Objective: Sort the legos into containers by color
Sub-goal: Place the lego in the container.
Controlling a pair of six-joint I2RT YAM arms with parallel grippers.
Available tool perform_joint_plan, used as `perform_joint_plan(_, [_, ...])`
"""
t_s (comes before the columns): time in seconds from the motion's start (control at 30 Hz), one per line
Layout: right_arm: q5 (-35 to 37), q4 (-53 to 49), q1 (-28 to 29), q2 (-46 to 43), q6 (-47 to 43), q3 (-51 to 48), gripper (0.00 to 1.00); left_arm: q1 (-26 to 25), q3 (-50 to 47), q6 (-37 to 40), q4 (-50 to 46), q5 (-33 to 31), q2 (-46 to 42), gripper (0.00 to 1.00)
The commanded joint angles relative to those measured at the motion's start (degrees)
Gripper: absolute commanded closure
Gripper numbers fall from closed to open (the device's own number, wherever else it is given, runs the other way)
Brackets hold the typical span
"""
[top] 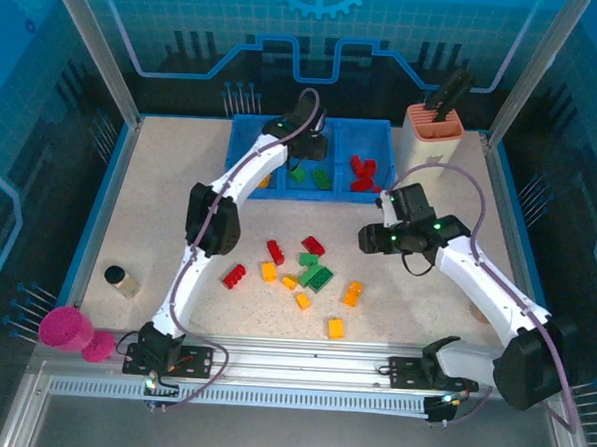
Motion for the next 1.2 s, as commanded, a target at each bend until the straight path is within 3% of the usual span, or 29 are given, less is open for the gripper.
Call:
perform_joint_plan(0.0, [-0.73, -0.42, 3.17, -0.96, 4.70, -2.03, 0.39, -0.32, 3.51, -0.24, -1.50, -1.36, 1.94, 0.64])
perform_joint_plan(0.37, [0.69, 2.78, 9.69, 2.25, 8.61, -3.86, 0.39, -1.29, -1.21, -2.09, 0.03, -0.03, 3.48, 0.61])
perform_joint_plan(0.57, [1.15, 4.15, 10.97, 7.62, 6.54, -0.72, 0.39, -1.62, -1.77, -1.49, 0.65, 0.59, 2.23, 0.49])
perform_joint_plan(0.67, [1.36, 4.44, 11.38, 10.28, 4.97, 1.68, 0.39, -1.73, -4.83, -0.79, 3.28, 1.93, -0.69, 0.45])
perform_joint_plan(1.17, [0.26, 7.01, 14.54, 29.31, -1.93, 16.30, 0.37, -2.17, -17.24, 2.04, 9.69, 6.08, -19.84, 0.41])
